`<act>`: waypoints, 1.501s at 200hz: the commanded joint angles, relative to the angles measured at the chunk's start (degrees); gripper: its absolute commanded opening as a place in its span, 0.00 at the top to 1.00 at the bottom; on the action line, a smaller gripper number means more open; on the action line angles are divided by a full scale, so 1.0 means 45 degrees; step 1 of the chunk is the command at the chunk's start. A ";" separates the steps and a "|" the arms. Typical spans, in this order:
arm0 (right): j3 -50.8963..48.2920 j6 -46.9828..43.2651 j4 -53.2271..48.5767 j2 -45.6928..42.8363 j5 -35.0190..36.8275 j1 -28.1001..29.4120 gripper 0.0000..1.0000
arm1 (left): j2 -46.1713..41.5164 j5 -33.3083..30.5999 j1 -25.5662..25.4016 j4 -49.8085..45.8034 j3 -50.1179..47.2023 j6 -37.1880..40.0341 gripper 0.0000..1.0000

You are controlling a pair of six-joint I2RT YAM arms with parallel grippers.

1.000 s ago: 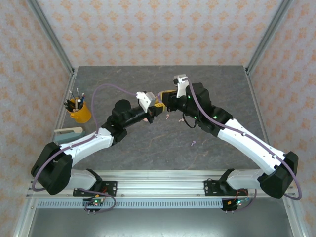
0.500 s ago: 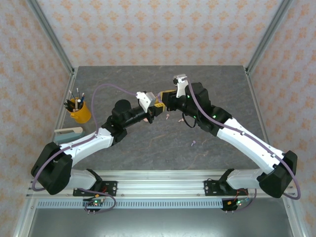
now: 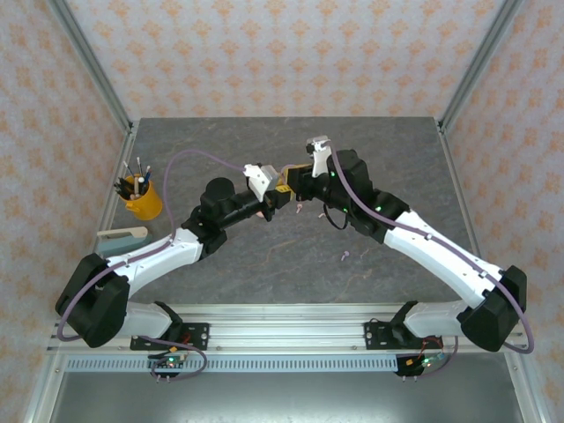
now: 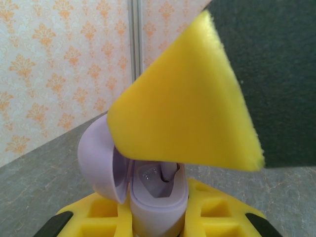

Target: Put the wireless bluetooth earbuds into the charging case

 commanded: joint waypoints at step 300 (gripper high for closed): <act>0.0352 0.5140 -0.6081 -0.2058 0.3821 -0.1972 0.47 | -0.0742 -0.0685 -0.0096 0.0333 -0.0554 0.0720 1.00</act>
